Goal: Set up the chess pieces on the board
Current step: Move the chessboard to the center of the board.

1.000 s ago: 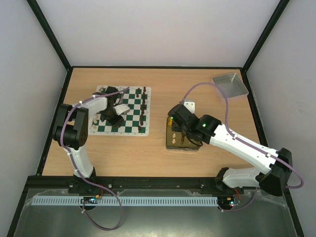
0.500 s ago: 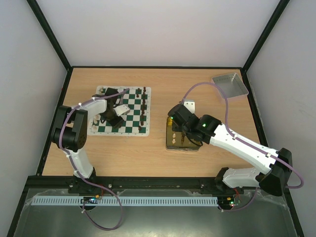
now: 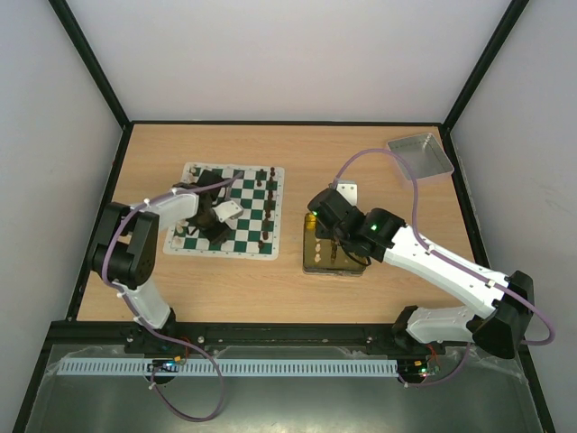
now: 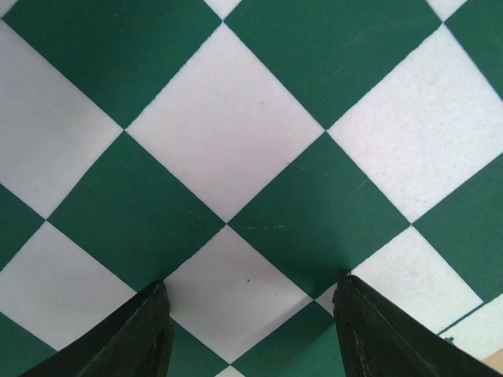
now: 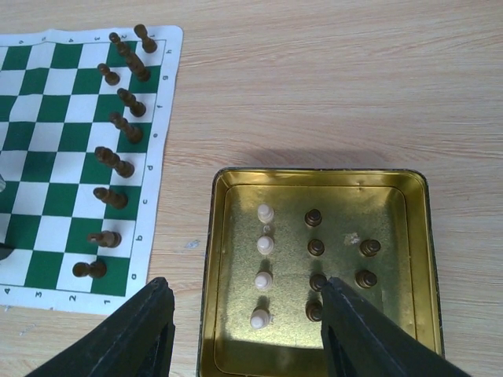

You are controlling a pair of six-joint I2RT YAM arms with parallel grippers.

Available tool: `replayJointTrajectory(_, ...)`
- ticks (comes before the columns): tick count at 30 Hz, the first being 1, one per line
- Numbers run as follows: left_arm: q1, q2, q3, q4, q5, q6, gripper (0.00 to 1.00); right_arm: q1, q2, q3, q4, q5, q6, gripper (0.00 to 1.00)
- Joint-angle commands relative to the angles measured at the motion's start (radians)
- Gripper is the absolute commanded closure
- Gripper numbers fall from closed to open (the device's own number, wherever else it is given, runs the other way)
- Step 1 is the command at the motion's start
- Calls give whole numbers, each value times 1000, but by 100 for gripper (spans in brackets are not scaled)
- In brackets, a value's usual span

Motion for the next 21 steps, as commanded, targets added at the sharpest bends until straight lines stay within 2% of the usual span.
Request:
replayJointTrajectory(1, -25, 28, -84, -113, 9, 0, 42, -5, -18, 32, -43, 33, -14, 51)
replayJointTrajectory(21, -171, -70, -193, -160, 15, -54, 41, -7, -24, 49, -55, 32, -18, 51)
